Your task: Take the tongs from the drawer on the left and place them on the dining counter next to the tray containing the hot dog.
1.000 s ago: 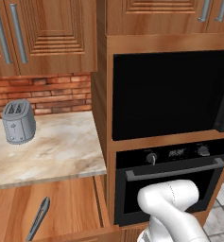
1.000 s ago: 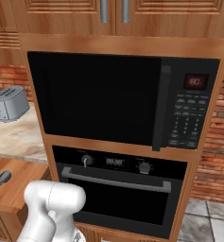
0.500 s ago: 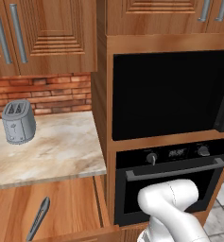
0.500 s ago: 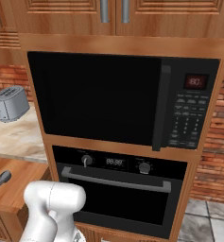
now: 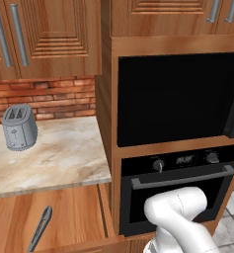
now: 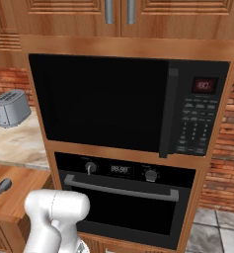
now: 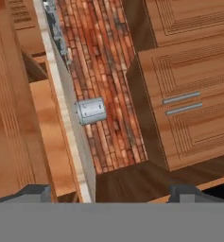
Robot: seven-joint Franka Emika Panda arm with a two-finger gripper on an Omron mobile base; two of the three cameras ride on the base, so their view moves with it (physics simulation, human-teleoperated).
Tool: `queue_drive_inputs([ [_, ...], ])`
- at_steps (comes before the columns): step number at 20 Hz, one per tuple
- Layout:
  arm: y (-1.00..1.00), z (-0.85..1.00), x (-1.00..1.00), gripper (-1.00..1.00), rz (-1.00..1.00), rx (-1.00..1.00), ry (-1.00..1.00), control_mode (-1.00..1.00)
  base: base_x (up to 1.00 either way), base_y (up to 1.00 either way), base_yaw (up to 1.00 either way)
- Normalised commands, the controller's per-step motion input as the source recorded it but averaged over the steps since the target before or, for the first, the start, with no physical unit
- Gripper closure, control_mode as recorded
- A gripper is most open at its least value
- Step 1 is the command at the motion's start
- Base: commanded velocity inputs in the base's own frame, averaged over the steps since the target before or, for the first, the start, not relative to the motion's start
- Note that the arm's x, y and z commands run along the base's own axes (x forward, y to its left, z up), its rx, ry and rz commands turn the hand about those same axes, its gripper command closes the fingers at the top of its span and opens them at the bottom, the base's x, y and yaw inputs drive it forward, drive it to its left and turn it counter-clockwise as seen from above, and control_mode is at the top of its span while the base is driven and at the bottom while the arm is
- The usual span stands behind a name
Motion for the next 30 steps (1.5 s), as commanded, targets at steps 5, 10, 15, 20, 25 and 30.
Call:
queue_drive_inputs([
  [5,-0.31,0.83,-0.06,-1.0,0.0,0.19,0.0,-1.0,0.0,0.0,0.0],
  [10,-0.32,0.86,-0.05,-1.0,0.0,0.2,0.0,-1.0,0.0,0.0,0.0],
  [15,-0.38,0.78,0.0,-1.0,-0.01,0.23,0.0,-1.0,0.0,0.0,0.0],
  [20,-0.5,0.73,0.0,-1.0,-0.01,0.23,0.0,-1.0,0.0,0.0,0.0],
  [25,-0.55,0.76,0.03,-1.0,-0.04,0.26,0.0,-1.0,0.0,0.0,0.0],
  [30,-0.67,0.73,0.16,-1.0,-0.06,0.33,0.0,-1.0,0.0,0.0,0.0],
])
